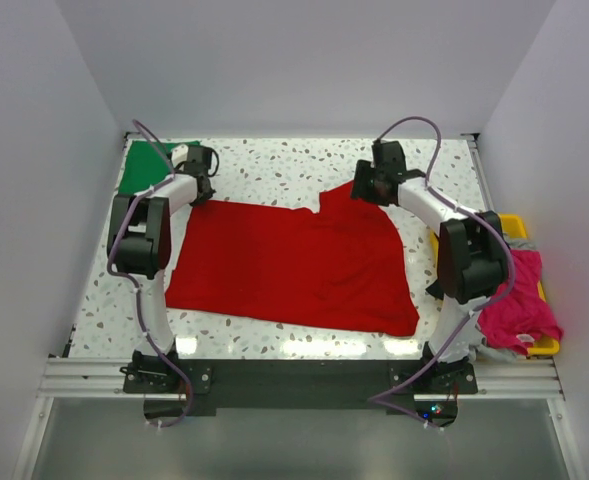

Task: Fold and stack the t-shirts
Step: Fold the tshirt

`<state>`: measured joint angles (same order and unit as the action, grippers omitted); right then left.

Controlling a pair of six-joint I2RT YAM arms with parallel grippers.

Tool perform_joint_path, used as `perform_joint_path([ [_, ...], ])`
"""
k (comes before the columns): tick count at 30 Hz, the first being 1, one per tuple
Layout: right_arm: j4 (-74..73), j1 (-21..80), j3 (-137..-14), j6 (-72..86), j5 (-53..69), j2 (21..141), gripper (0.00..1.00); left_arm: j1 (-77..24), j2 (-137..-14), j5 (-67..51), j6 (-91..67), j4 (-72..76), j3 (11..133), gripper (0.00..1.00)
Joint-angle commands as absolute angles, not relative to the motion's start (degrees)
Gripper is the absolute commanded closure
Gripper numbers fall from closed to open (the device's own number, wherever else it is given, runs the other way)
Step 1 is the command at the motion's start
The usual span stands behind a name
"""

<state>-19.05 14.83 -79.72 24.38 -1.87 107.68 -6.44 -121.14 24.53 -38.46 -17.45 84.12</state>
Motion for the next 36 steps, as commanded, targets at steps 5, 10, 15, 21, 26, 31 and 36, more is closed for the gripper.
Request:
perform_joint_path([
  [5, -17.93, 13.01, -84.37, 24.08, 1.84, 111.61, 0.41, -7.03, -123.66, 28.65, -38.93, -20.83, 87.1, 0.87],
  [10, -17.31, 12.04, -85.07, 24.43, 2.2, 112.5, 0.41, -7.12, -124.01, 28.13, -38.5, -21.01, 87.71, 1.0],
  [15, -16.7, 11.51, -87.79, 23.91, 0.45, 115.04, 0.41, -7.21, -122.7, 26.37, -38.32, -20.48, 88.07, 1.0],
  [21, -17.22, 10.99, -93.5, 22.76, -2.46, 119.7, 0.41, -7.12, -119.97, 24.96, -37.53, -19.07, 87.8, 1.0],
  [26, -17.31, 10.99, -97.99, 23.03, -5.7, 124.88, 0.44, -7.21, -118.74, 23.65, -37.18, -18.28, 87.45, 1.0],
  [31, -16.87, 11.07, -103.0, 23.55, -7.99, 129.19, 0.47, -7.12, -118.13, 23.29, -36.57, -17.4, 86.4, 1.0],
  [36, -18.8, 11.51, -106.96, 24.26, -8.61, 132.8, 0.53, -7.12, -118.12, 23.2, -36.39, -17.23, 86.05, 1.0],
])
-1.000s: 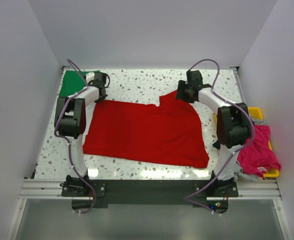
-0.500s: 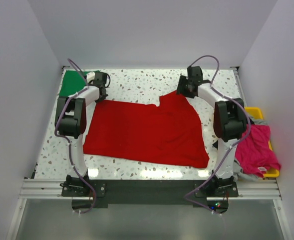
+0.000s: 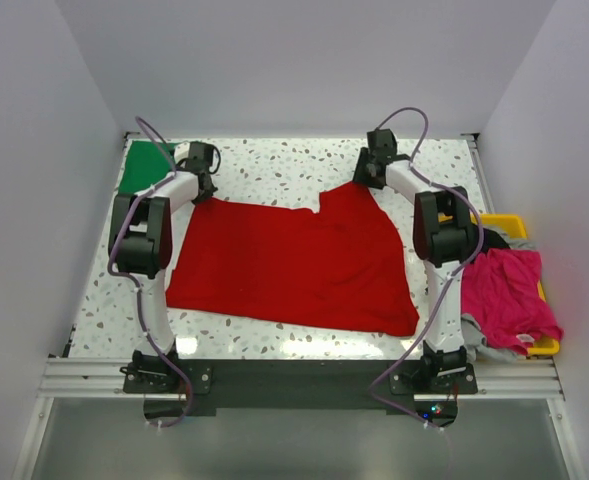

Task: Fold and stack the t-shirts
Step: Fold the tshirt

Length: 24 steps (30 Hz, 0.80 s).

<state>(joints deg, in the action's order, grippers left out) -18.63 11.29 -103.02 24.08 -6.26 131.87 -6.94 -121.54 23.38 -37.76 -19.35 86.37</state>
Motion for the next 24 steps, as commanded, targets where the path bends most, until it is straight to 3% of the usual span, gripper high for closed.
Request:
perform_joint_path([
  [1, -19.16, 11.69, -107.4, 24.26, -8.7, 133.06, 0.55, -7.21, -118.04, 23.12, -36.39, -17.23, 85.96, 1.0],
  [5, -19.6, 12.57, -107.05, 24.26, -9.4, 133.51, 0.63, -7.21, -117.86, 23.12, -36.56, -17.05, 85.61, 1.0],
  [10, -20.48, 12.74, -106.52, 24.7, -9.93, 133.16, 0.83, -7.21, -117.16, 23.12, -36.65, -16.79, 85.17, 1.0],
  [16, -21.97, 12.74, -107.66, 24.26, -10.02, 131.66, 1.0, -7.12, -116.54, 23.47, -36.56, -16.61, 84.99, 1.0],
  [24, -22.06, 11.6, -107.67, 24.61, -11.95, 126.57, 1.0, -6.77, -116.63, 23.56, -35.95, -16.43, 85.69, 1.0],
])
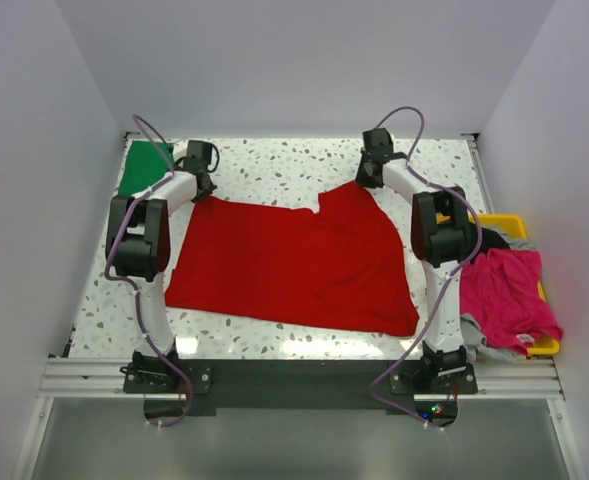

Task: Fold and stack the t-shirts
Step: Fold the tshirt

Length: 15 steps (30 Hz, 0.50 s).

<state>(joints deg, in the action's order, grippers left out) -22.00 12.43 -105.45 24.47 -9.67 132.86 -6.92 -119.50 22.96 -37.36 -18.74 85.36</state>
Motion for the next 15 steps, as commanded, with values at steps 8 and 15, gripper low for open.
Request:
perform_joint_path([
  [8, -22.06, 9.58, -106.35, 25.14, -10.63, 122.52, 1.0, -5.98, -116.63, 22.68, -35.95, -16.43, 86.92, 1.0],
  [15, -22.76, 8.27, -105.82, 25.13, -9.58, 120.5, 1.0, -5.8, -116.98, 22.24, -35.68, -16.7, 88.42, 1.0],
])
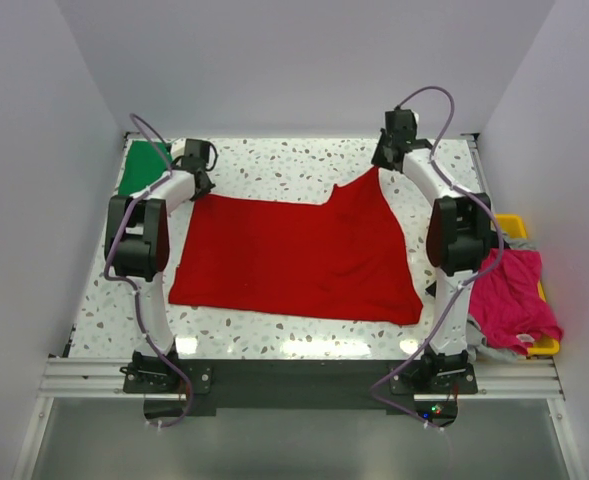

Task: Fold and stack the t-shirts
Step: Fold the tshirt

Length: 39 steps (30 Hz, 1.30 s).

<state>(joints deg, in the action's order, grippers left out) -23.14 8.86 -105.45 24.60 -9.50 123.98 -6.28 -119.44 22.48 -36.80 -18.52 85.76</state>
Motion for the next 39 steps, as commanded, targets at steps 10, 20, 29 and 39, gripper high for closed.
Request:
perform_joint_path([
  [10, -22.33, 7.3, -99.68, 25.4, -8.79, 114.27, 1.0, -5.8, -115.14, 21.53, -35.68, -17.67, 88.95, 1.0],
  [20, -21.18, 7.03, -85.53, 27.59, -8.35, 101.35, 1.0, -4.83, -110.57, 21.8, -35.42, -17.05, 83.41, 1.0],
  [29, -21.53, 7.03, -71.03, 30.84, -8.44, 86.67, 1.0, -4.39, -103.19, 21.01, -37.79, -15.39, 73.49, 1.0],
  [39, -22.59, 7.12, -56.17, 33.66, -6.33, 71.82, 1.0, -4.39, -94.14, 19.95, -41.39, -12.83, 62.32, 1.0],
])
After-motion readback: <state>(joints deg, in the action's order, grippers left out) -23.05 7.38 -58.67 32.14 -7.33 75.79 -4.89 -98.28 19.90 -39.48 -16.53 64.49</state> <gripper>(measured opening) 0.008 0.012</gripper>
